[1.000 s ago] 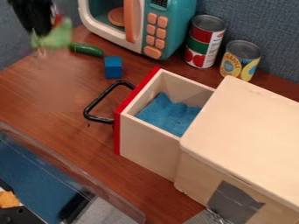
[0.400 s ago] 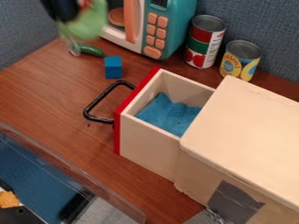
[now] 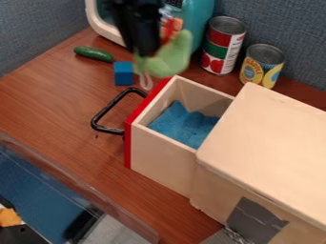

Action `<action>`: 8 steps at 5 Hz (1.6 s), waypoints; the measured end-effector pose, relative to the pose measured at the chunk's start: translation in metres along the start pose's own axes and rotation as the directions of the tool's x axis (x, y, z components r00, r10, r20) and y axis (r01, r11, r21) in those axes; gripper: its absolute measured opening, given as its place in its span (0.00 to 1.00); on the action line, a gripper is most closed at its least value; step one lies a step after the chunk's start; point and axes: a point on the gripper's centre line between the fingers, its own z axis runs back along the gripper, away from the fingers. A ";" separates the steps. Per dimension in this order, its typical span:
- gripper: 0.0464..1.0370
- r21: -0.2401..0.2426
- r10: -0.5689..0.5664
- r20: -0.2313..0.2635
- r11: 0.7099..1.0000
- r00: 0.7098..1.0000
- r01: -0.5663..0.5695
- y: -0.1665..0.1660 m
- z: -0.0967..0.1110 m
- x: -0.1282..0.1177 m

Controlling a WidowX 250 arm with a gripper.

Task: Picked the green toy and place it in the open drawer

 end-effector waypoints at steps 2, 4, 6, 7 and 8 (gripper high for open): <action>0.20 0.040 -0.116 -0.019 0.992 0.993 0.117 -0.002 -0.050 0.027; 0.20 0.060 -0.109 -0.033 0.992 0.994 0.111 0.015 -0.073 0.021; 0.54 0.074 -0.105 -0.085 0.991 0.991 0.111 0.021 -0.067 0.005; 0.85 0.081 -0.084 -0.057 0.993 0.995 0.088 0.028 -0.035 -0.008; 0.98 0.139 -0.057 -0.036 0.988 0.998 0.061 0.059 0.003 -0.025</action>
